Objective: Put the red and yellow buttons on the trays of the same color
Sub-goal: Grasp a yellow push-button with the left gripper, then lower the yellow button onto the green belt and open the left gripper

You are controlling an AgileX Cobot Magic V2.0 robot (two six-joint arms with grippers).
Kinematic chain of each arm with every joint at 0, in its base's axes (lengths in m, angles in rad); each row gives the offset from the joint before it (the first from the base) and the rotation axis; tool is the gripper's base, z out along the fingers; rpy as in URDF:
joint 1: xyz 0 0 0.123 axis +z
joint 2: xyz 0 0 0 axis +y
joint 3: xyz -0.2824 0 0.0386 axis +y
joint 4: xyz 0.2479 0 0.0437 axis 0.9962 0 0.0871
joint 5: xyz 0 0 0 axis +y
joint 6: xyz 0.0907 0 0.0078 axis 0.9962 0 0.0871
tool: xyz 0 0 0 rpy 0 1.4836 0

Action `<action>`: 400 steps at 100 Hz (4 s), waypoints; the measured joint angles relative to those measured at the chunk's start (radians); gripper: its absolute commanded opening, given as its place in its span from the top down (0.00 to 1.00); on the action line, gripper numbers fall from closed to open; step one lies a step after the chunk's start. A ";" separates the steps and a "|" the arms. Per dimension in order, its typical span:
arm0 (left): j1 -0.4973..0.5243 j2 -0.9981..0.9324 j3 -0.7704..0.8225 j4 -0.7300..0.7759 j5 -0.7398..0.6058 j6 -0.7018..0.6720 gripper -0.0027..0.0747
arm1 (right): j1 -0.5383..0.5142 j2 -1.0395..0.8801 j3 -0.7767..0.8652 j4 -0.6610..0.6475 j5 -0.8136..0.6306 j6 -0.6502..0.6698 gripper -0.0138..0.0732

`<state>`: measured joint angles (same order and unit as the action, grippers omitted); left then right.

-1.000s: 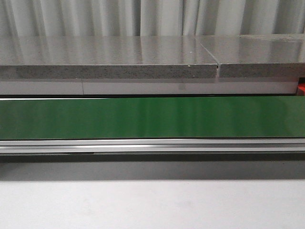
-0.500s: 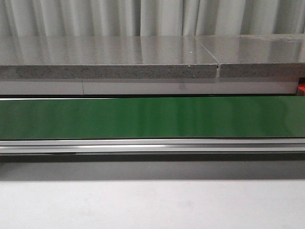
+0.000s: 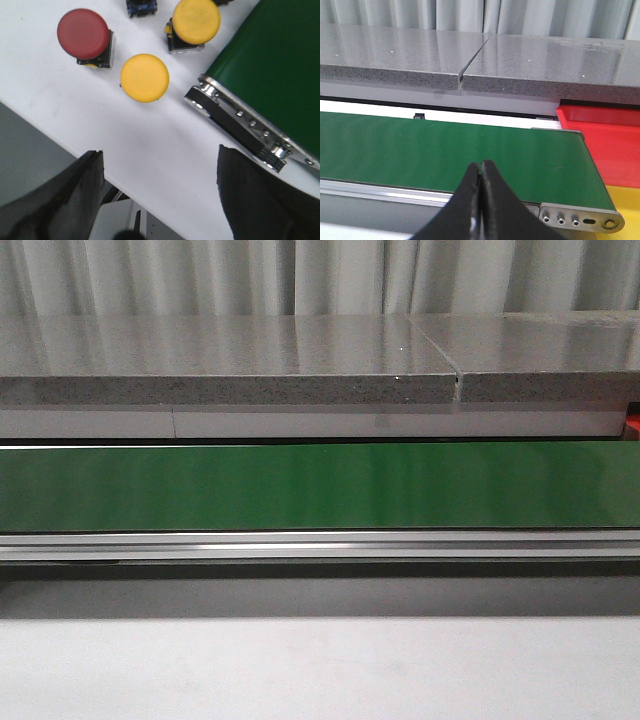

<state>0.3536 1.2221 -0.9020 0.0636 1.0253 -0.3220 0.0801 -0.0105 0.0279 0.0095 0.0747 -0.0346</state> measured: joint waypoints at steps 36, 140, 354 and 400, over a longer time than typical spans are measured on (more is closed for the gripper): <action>0.083 0.181 -0.021 -0.033 -0.037 0.000 0.36 | 0.000 0.000 0.000 0.000 0.000 0.000 0.92; 0.158 0.392 -0.072 -0.157 -0.112 -0.022 0.64 | 0.000 0.000 0.000 0.000 0.000 0.000 0.92; -0.303 0.508 -0.589 -0.064 0.195 0.229 0.27 | 0.000 0.000 0.000 0.000 0.000 0.000 0.92; -0.287 0.404 -0.738 -0.046 0.203 0.185 0.26 | 0.000 0.000 0.000 0.000 0.000 0.000 0.92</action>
<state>0.0663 1.6263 -1.6399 0.0179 1.2278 -0.1374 0.0801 -0.0105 0.0279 0.0095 0.0747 -0.0346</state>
